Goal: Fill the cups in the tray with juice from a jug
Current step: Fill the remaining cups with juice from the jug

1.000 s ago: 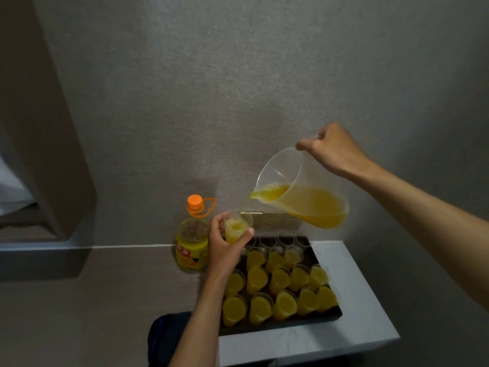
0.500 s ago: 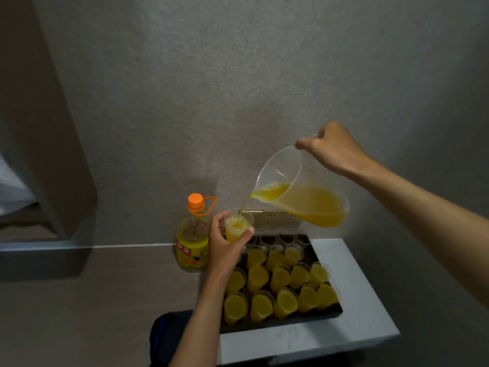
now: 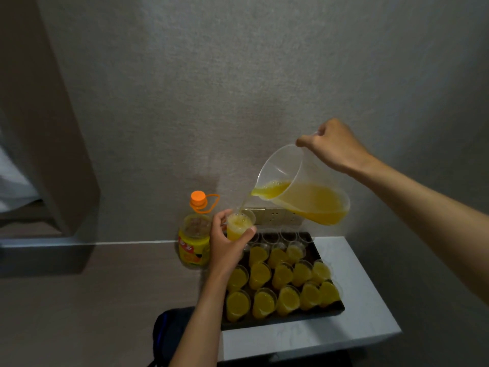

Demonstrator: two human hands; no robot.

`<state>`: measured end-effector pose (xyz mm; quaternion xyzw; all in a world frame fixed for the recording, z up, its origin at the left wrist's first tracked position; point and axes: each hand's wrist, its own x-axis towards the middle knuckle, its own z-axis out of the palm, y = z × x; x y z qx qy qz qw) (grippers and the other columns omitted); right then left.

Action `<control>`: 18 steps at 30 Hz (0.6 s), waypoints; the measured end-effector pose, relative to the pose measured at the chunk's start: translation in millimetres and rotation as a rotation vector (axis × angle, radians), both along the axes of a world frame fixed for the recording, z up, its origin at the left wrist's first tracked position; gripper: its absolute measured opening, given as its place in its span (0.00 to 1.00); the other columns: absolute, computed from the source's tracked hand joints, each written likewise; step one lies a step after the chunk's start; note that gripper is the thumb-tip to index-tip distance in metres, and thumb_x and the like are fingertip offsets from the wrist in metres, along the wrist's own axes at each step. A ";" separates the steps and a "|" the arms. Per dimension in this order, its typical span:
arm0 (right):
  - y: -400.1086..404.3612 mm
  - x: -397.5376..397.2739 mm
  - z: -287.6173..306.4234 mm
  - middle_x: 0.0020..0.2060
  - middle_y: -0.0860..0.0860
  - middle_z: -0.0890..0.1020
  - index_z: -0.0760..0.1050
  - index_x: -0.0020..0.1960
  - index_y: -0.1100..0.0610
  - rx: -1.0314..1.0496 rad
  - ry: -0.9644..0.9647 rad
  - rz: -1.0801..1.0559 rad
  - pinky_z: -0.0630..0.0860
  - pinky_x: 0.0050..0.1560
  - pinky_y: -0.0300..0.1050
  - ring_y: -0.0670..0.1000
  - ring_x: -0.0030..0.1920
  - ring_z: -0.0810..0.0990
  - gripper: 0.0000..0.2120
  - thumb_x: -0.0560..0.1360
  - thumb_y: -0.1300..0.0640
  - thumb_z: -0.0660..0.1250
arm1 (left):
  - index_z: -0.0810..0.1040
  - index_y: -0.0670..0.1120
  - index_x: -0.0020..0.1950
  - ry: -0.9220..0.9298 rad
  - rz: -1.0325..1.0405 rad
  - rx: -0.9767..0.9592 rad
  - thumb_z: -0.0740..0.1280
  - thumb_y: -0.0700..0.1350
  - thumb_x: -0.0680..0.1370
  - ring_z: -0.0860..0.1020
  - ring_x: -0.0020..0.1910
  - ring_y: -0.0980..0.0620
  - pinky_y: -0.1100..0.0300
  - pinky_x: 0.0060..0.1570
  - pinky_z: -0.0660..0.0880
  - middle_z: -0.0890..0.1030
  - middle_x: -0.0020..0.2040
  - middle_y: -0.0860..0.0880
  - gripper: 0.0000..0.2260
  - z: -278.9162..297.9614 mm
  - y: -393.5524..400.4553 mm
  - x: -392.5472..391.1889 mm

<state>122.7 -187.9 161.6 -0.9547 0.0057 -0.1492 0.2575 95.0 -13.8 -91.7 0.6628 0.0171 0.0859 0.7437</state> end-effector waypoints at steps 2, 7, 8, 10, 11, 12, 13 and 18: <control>1.3 1.8 0.8 0.19 0.45 0.63 0.66 0.29 0.53 0.004 0.004 -0.008 0.60 0.30 0.45 0.48 0.23 0.60 0.21 0.75 0.50 0.72 | 0.74 0.45 0.64 -0.004 0.000 0.002 0.79 0.37 0.71 0.76 0.49 0.73 0.76 0.44 0.72 0.78 0.57 0.56 0.24 1.0 0.0 0.1; 3.3 3.5 1.7 0.18 0.43 0.63 0.66 0.28 0.53 -0.009 0.002 -0.015 0.59 0.28 0.44 0.47 0.21 0.60 0.22 0.75 0.50 0.72 | 0.74 0.45 0.64 -0.007 -0.010 0.000 0.78 0.36 0.72 0.76 0.47 0.75 0.76 0.43 0.72 0.78 0.55 0.57 0.24 2.9 0.6 0.4; 3.4 3.3 1.6 0.17 0.43 0.62 0.65 0.28 0.53 -0.011 0.004 -0.013 0.59 0.28 0.44 0.46 0.21 0.59 0.22 0.75 0.50 0.71 | 0.74 0.45 0.64 -0.006 -0.010 0.000 0.79 0.36 0.72 0.76 0.47 0.75 0.76 0.44 0.72 0.78 0.55 0.56 0.24 3.3 1.0 0.7; 3.1 3.6 1.2 0.16 0.44 0.62 0.65 0.27 0.52 -0.010 0.004 -0.006 0.59 0.29 0.44 0.47 0.21 0.60 0.23 0.75 0.50 0.71 | 0.74 0.45 0.64 -0.001 -0.010 0.000 0.79 0.37 0.72 0.76 0.48 0.74 0.76 0.44 0.72 0.78 0.56 0.56 0.25 4.2 1.6 0.9; 3.5 4.2 0.9 0.17 0.44 0.62 0.65 0.27 0.52 -0.008 0.002 -0.004 0.60 0.30 0.44 0.48 0.22 0.60 0.23 0.75 0.50 0.71 | 0.74 0.45 0.64 0.001 -0.010 -0.001 0.79 0.37 0.72 0.76 0.48 0.73 0.75 0.44 0.73 0.78 0.56 0.56 0.25 4.1 2.1 0.8; 3.6 4.1 0.7 0.18 0.44 0.63 0.65 0.27 0.53 -0.007 -0.002 -0.001 0.60 0.30 0.44 0.48 0.23 0.60 0.23 0.75 0.50 0.72 | 0.74 0.45 0.64 0.001 -0.007 -0.001 0.79 0.37 0.72 0.76 0.49 0.73 0.75 0.44 0.73 0.78 0.56 0.55 0.25 4.1 2.4 0.7; 4.1 4.4 0.5 0.19 0.45 0.63 0.65 0.27 0.53 -0.007 -0.006 0.003 0.60 0.30 0.44 0.49 0.23 0.61 0.23 0.75 0.51 0.72 | 0.74 0.45 0.64 -0.001 -0.003 0.001 0.79 0.37 0.71 0.76 0.49 0.72 0.75 0.45 0.73 0.78 0.57 0.54 0.25 3.5 2.9 0.8; 5.6 4.8 -0.2 0.20 0.46 0.64 0.66 0.27 0.53 -0.004 -0.014 -0.003 0.61 0.31 0.46 0.49 0.24 0.62 0.22 0.75 0.51 0.72 | 0.74 0.46 0.64 0.004 -0.004 -0.001 0.79 0.37 0.71 0.76 0.48 0.73 0.75 0.44 0.73 0.78 0.56 0.55 0.24 3.5 4.1 0.2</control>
